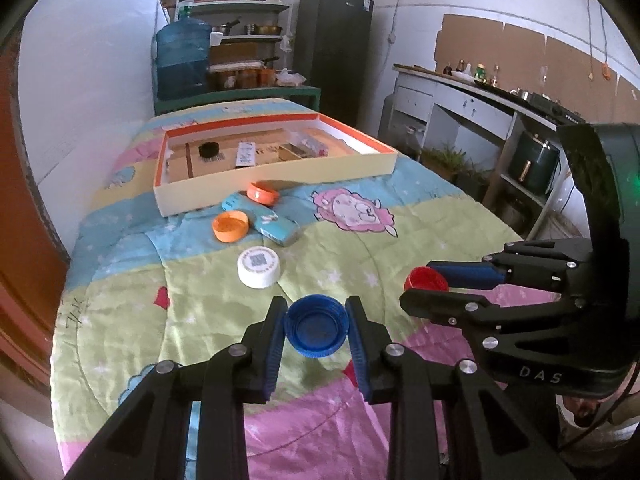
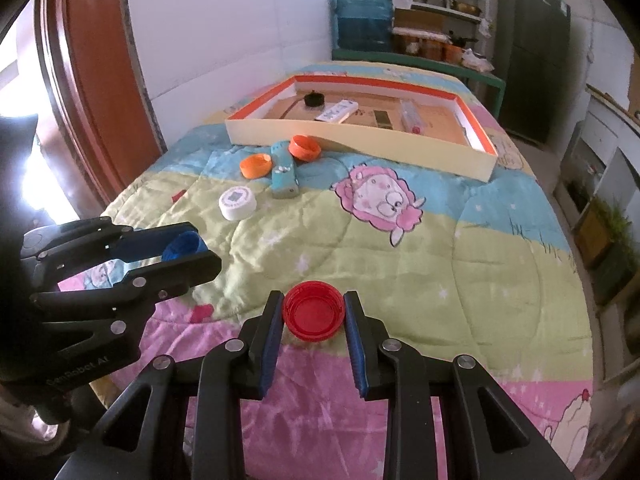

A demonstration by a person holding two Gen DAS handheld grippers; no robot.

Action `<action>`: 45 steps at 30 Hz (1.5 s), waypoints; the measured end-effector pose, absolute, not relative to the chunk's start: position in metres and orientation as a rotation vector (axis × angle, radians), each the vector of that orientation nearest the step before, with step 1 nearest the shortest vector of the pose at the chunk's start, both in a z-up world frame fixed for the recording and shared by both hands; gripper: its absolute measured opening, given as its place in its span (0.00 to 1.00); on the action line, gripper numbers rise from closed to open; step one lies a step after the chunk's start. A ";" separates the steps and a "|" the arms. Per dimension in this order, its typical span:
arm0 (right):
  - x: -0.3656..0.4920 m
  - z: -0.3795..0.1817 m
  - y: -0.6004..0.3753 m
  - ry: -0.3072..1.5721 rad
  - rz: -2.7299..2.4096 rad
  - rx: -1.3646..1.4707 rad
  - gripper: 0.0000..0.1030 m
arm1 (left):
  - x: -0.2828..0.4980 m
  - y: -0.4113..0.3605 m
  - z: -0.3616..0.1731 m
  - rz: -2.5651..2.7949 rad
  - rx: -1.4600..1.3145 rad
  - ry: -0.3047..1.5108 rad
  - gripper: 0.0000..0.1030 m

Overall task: Organize rigid objects
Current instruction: 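Carry the blue and red caps over the GOLDENLEAF tray with both grippers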

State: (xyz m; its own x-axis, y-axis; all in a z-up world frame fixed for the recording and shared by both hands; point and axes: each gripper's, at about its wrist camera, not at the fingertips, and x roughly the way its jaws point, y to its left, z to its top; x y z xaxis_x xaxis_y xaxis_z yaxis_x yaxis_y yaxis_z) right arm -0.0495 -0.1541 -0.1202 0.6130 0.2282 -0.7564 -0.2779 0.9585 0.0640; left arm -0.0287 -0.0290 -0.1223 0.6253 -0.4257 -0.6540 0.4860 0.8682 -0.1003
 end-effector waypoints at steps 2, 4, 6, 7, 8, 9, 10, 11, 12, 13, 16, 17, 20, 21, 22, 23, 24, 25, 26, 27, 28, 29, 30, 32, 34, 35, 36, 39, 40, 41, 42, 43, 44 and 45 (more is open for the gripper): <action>-0.047 -0.118 -0.151 0.859 0.298 -0.066 0.29 | -0.027 -0.028 -0.120 -0.521 0.084 0.723 0.29; -0.044 -0.115 -0.148 0.856 0.304 -0.071 0.29 | -0.026 -0.025 -0.117 -0.517 0.077 0.717 0.29; -0.043 -0.114 -0.146 0.854 0.308 -0.076 0.29 | -0.025 -0.024 -0.115 -0.515 0.073 0.716 0.29; -0.042 -0.113 -0.144 0.854 0.312 -0.078 0.29 | -0.024 -0.023 -0.114 -0.513 0.070 0.716 0.30; -0.041 -0.113 -0.143 0.854 0.314 -0.079 0.29 | -0.024 -0.023 -0.114 -0.512 0.068 0.715 0.29; -0.040 -0.113 -0.142 0.853 0.316 -0.080 0.29 | -0.023 -0.022 -0.113 -0.512 0.066 0.715 0.29; -0.038 -0.112 -0.141 0.854 0.318 -0.081 0.29 | -0.022 -0.021 -0.112 -0.509 0.064 0.714 0.30; -0.038 -0.112 -0.141 0.854 0.319 -0.082 0.29 | -0.021 -0.021 -0.112 -0.508 0.062 0.714 0.30; -0.037 -0.111 -0.140 0.854 0.320 -0.083 0.29 | -0.020 -0.020 -0.111 -0.507 0.060 0.714 0.30; -0.035 -0.111 -0.140 0.853 0.321 -0.083 0.29 | -0.019 -0.020 -0.110 -0.506 0.058 0.714 0.30; -0.032 -0.109 -0.140 0.851 0.322 -0.082 0.29 | -0.015 -0.018 -0.107 -0.501 0.053 0.713 0.30; -0.030 -0.108 -0.140 0.850 0.322 -0.081 0.29 | -0.013 -0.017 -0.106 -0.498 0.051 0.712 0.30; -0.025 -0.106 -0.141 0.848 0.323 -0.072 0.29 | -0.009 -0.016 -0.104 -0.493 0.044 0.712 0.29; -0.024 -0.105 -0.142 0.848 0.324 -0.069 0.29 | -0.007 -0.015 -0.102 -0.490 0.042 0.711 0.29; -0.021 -0.104 -0.142 0.848 0.325 -0.061 0.29 | -0.004 -0.015 -0.102 -0.489 0.042 0.711 0.29; -0.019 -0.104 -0.143 0.847 0.325 -0.057 0.29 | -0.002 -0.015 -0.100 -0.486 0.042 0.708 0.29; -0.017 -0.103 -0.143 0.846 0.324 -0.054 0.29 | 0.001 -0.015 -0.099 -0.483 0.041 0.706 0.30; -0.014 -0.101 -0.144 0.842 0.322 -0.051 0.29 | 0.003 -0.015 -0.098 -0.481 0.041 0.704 0.29; -0.012 -0.100 -0.144 0.840 0.320 -0.049 0.29 | 0.007 -0.015 -0.095 -0.479 0.038 0.701 0.30; -0.010 -0.099 -0.145 0.838 0.319 -0.047 0.29 | 0.009 -0.015 -0.094 -0.477 0.037 0.699 0.29; -0.007 -0.098 -0.145 0.836 0.318 -0.041 0.29 | 0.013 -0.015 -0.091 -0.474 0.034 0.697 0.30; -0.004 -0.096 -0.146 0.835 0.317 -0.035 0.29 | 0.015 -0.015 -0.090 -0.473 0.031 0.696 0.30; -0.002 -0.095 -0.147 0.834 0.316 -0.029 0.29 | 0.018 -0.015 -0.088 -0.472 0.028 0.694 0.30; 0.005 -0.093 -0.149 0.834 0.313 -0.016 0.29 | 0.024 -0.016 -0.084 -0.470 0.024 0.685 0.30; 0.010 -0.091 -0.150 0.835 0.306 -0.013 0.29 | 0.030 -0.016 -0.079 -0.464 0.026 0.676 0.30; 0.013 -0.090 -0.151 0.836 0.299 -0.013 0.29 | 0.033 -0.017 -0.077 -0.463 0.024 0.672 0.30; 0.016 -0.089 -0.151 0.837 0.296 -0.012 0.29 | 0.035 -0.017 -0.075 -0.463 0.023 0.669 0.30; 0.023 -0.085 -0.154 0.833 0.290 -0.005 0.29 | 0.044 -0.018 -0.069 -0.457 0.022 0.660 0.29; 0.025 -0.084 -0.155 0.831 0.286 -0.004 0.29 | 0.048 -0.018 -0.067 -0.455 0.021 0.657 0.30; 0.027 -0.083 -0.156 0.830 0.281 -0.001 0.29 | 0.050 -0.018 -0.066 -0.451 0.021 0.654 0.30; 0.029 -0.082 -0.157 0.831 0.279 0.001 0.29 | 0.053 -0.019 -0.064 -0.447 0.020 0.653 0.29; 0.031 -0.081 -0.158 0.831 0.278 0.006 0.29 | 0.056 -0.019 -0.062 -0.445 0.018 0.651 0.29; 0.034 -0.081 -0.160 0.831 0.275 0.011 0.29 | 0.060 -0.020 -0.060 -0.443 0.015 0.651 0.29; 0.036 -0.080 -0.161 0.832 0.274 0.014 0.29 | 0.063 -0.020 -0.059 -0.442 0.014 0.650 0.30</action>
State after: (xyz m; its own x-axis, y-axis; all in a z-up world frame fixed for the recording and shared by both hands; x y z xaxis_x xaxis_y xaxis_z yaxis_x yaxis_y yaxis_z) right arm 0.0361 -0.1607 -0.0803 0.6403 0.2455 -0.7279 -0.2345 0.9648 0.1191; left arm 0.0628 -0.0203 -0.0586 0.7068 -0.3934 -0.5879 0.4019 0.9073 -0.1238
